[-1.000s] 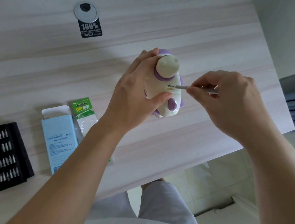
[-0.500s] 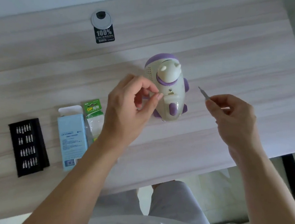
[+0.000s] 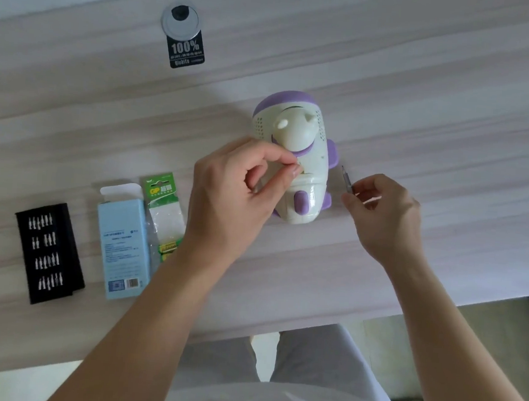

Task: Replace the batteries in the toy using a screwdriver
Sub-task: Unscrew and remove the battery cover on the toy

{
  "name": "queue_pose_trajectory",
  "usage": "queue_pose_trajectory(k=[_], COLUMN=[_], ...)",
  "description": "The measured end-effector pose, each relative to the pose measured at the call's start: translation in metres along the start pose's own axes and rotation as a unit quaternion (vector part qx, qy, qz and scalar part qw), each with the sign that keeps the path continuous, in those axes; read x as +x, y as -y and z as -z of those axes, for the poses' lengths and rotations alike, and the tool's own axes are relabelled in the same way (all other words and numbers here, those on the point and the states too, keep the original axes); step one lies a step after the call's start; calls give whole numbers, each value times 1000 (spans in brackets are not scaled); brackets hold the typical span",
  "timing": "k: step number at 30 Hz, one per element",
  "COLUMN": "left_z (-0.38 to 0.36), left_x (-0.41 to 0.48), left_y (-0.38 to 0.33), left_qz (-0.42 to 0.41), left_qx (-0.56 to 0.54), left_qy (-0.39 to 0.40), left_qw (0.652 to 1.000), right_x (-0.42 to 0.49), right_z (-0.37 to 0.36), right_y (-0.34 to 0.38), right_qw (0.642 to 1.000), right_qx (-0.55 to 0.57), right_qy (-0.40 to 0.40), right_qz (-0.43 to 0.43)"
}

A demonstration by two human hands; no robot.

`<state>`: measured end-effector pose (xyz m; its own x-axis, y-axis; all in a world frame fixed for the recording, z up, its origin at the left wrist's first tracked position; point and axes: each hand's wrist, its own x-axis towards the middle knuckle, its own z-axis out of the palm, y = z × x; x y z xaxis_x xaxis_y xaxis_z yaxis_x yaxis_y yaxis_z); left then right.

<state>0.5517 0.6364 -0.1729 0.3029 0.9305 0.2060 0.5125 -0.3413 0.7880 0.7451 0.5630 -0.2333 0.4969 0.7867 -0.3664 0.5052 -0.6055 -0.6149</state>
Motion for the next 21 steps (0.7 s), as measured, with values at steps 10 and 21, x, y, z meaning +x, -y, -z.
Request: queue_pose_trajectory(k=[10, 21], left_z=[2, -2], left_x=[5, 3], left_y=[-5, -14], left_qz=[21, 49], left_qx=[3, 44], left_qy=[-8, 4], left_qw=[1000, 998], right_x=[10, 13], right_z=[-15, -19], right_y=[-9, -7], right_qw=[998, 998], right_qx=[-56, -67], right_qy=[12, 13], right_qz=[8, 3])
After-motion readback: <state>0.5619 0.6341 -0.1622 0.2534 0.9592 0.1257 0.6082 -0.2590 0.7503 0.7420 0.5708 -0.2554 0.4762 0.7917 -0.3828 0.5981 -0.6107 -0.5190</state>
